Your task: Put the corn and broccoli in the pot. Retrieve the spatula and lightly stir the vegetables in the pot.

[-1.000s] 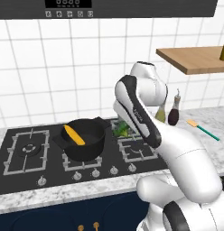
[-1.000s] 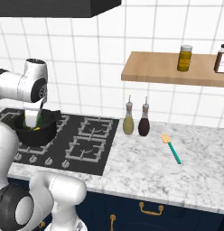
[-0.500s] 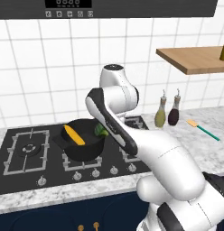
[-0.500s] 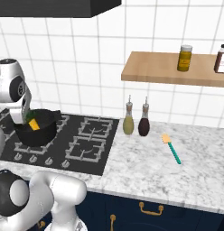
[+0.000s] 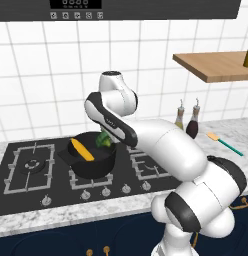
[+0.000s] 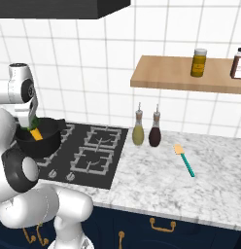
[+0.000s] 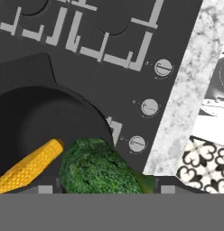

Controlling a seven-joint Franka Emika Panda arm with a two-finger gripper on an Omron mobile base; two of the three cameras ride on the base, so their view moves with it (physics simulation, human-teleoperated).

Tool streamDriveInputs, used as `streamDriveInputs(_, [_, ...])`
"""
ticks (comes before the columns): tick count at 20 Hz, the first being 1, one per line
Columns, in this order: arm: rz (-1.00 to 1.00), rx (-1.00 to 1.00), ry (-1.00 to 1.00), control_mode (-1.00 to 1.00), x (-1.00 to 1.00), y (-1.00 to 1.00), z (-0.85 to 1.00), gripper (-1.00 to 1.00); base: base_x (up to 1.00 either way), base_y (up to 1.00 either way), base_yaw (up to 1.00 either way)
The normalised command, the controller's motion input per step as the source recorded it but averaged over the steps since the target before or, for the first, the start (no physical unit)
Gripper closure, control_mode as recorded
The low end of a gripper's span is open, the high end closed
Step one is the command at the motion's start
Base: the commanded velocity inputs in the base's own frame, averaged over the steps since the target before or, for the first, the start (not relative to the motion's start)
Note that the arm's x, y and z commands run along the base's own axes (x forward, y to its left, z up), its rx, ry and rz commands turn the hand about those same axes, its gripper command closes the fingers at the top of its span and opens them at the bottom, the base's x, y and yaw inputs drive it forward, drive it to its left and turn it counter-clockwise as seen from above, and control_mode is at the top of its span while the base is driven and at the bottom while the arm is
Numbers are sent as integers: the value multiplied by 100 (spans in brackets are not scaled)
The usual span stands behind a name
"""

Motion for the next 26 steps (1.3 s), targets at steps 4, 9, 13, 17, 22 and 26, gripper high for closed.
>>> streamDriveInputs(4, [0, 0, 0, -100, 13, 15, -22, 100, 0, 0, 0])
streamDriveInputs(9, [0, 0, 2, -100, 7, 9, -32, 100, 0, 0, 0])
streamDriveInputs(13, [0, 0, 0, -100, 0, 4, -31, 100, 0, 0, 0])
streamDriveInputs(17, [0, 0, 0, -100, 0, 3, -29, 100, 0, 0, 0])
streamDriveInputs(22, [0, 0, 0, -100, 0, 0, -16, 100, 0, 0, 0])
streamDriveInputs(26, [0, 0, 0, -100, 4, 0, -12, 100, 0, 0, 0])
